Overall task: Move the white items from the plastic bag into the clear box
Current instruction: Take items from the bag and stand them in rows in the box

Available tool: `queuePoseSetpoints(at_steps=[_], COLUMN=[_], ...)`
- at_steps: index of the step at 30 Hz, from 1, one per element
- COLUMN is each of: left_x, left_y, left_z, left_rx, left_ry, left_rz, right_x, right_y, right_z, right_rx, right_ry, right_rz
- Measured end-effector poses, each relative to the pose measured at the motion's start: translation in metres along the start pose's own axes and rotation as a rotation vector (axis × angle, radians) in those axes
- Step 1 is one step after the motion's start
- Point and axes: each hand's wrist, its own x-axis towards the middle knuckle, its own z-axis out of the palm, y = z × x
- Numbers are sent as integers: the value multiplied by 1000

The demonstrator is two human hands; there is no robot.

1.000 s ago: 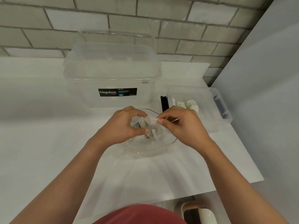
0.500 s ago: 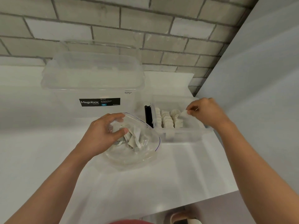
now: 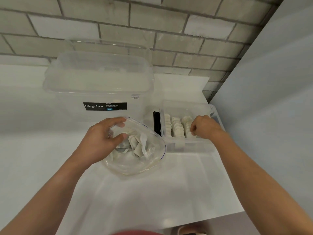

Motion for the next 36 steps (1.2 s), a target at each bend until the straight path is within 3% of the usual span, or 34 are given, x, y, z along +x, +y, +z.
queuePoseSetpoints(at_steps=[6,12,16,21,24,29,36], left_x=[0,-3,-5,-5,-4,-3,-18], left_y=[-5,-9,-8,-14,-19,-30,-40], left_z=[1,-5,-8,-13,-16,-24,-39], left_rx=[30,57,79,119,157,243,329], left_ry=[-28,-11,-4,-4,0,-8,-248], left_rz=[31,85,130,185,209,222,73], right_x=[-14,-96,-122,-102,-83,-66,-74], right_y=[-5,-73,-145,-202,-222,-232,-247], right_z=[-18,-69,-56,-3,20,39,33], right_rx=[84,506,653,385,277,297,501], right_ry=[45,349,198,72,12,-48,-89], right_rz=[17,-160,-356,-484,-458,-355,-310])
